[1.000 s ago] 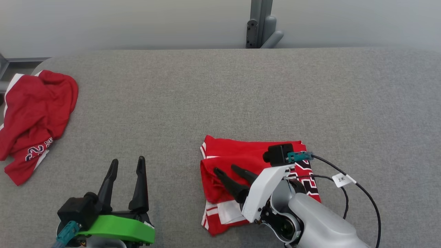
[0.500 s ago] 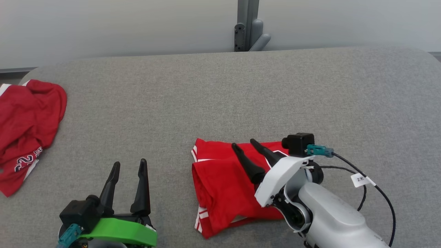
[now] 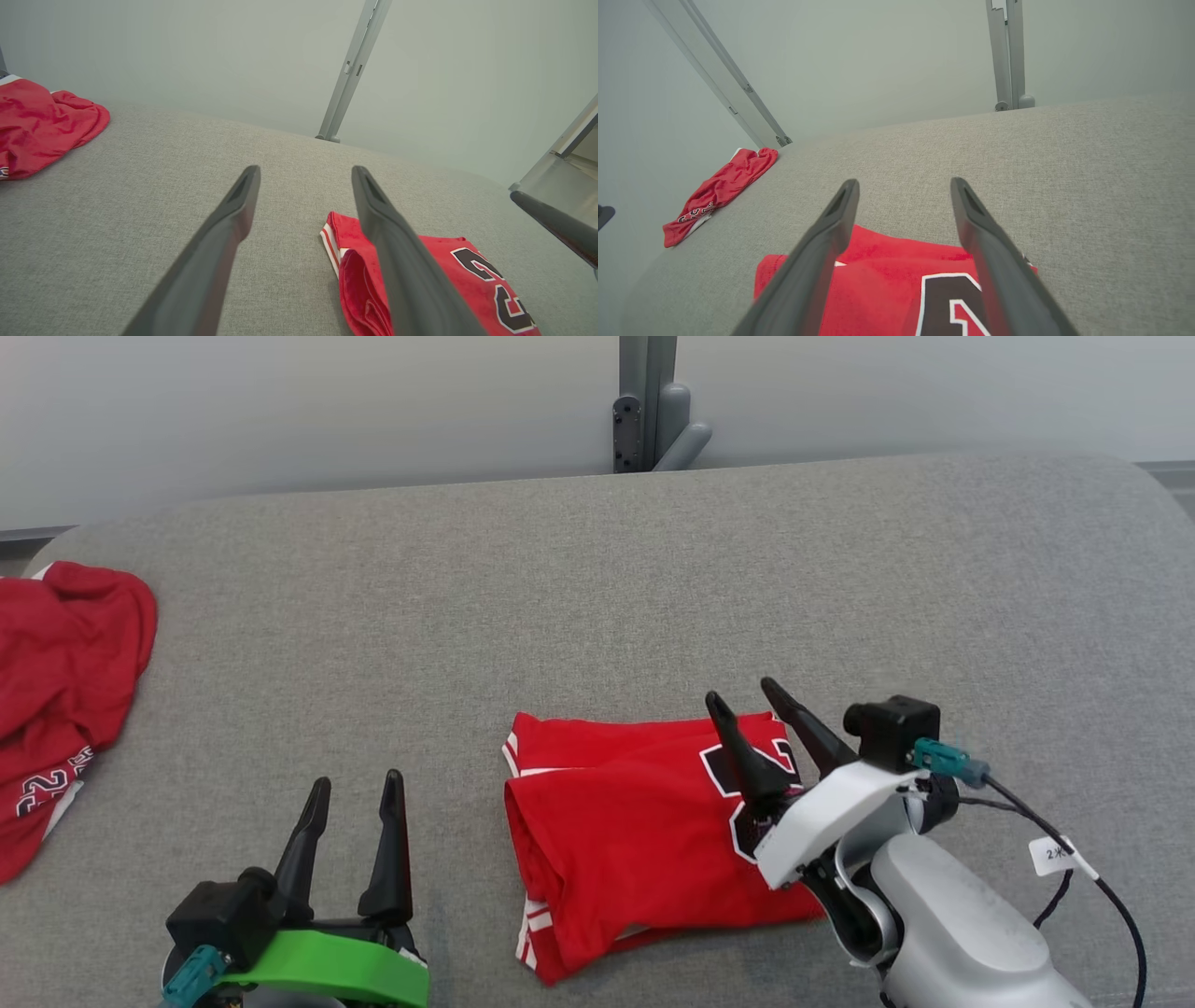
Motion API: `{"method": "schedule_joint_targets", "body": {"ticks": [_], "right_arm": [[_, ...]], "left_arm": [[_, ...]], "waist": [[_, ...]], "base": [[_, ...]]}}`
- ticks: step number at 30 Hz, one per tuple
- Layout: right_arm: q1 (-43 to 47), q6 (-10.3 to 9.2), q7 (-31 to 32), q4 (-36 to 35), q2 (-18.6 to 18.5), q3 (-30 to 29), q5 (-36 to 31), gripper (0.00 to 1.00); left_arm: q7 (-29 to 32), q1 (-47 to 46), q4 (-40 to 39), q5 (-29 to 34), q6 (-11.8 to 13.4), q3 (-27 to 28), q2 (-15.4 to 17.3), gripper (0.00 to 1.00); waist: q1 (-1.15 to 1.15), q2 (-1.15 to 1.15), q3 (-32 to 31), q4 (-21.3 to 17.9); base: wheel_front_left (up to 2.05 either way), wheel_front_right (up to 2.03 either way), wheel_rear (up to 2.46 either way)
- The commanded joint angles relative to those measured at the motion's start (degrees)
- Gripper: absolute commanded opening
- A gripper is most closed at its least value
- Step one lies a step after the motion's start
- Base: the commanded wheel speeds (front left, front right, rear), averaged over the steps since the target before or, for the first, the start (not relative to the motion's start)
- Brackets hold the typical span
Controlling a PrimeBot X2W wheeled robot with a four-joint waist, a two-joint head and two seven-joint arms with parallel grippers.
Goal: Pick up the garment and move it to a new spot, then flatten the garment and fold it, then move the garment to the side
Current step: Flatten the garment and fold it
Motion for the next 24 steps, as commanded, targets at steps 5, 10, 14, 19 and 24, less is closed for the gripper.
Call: {"method": "schedule_joint_targets", "body": {"ticks": [5, 10, 14, 19, 24], "right_arm": [[3.46, 0.01, -0.98, -1.30, 0.31, -0.88, -5.61, 0.36], [6.30, 0.01, -1.27, -0.43, 2.22, 0.19, -9.58, 0.00], [6.83, 0.01, -1.44, 2.08, 3.24, 3.23, -10.75, 0.00], [5.80, 0.01, -1.43, 5.74, 4.14, 6.85, -12.06, 0.00], [5.36, 0.01, -1.45, 7.21, 4.70, 10.20, -13.48, 0.00]], "left_arm": [[0.02, 0.18, 0.16, -0.19, -0.01, 0.16, 0.44, 1.00], [0.06, -0.08, -0.02, -0.11, 0.39, 0.15, 0.38, 1.00], [0.01, -0.96, 0.43, -0.29, -0.12, 0.32, 0.54, 1.00], [-0.06, -1.66, 0.85, -0.23, -0.39, 0.41, 0.41, 1.00], [-0.11, -1.80, 0.92, -0.16, -0.42, 0.48, 0.29, 1.00]], "waist": [[0.00, 0.41, 0.11, 0.25], [0.00, 0.41, 0.44, 1.43], [0.00, 0.41, 1.14, 3.01], [0.00, 0.41, 1.94, 5.35], [0.00, 0.41, 2.38, 7.36]], "base": [[0.00, 0.00, 0.00], [0.00, 0.00, 0.00], [0.00, 0.00, 0.00], [0.00, 0.00, 0.00], [0.00, 0.00, 0.00]]}}
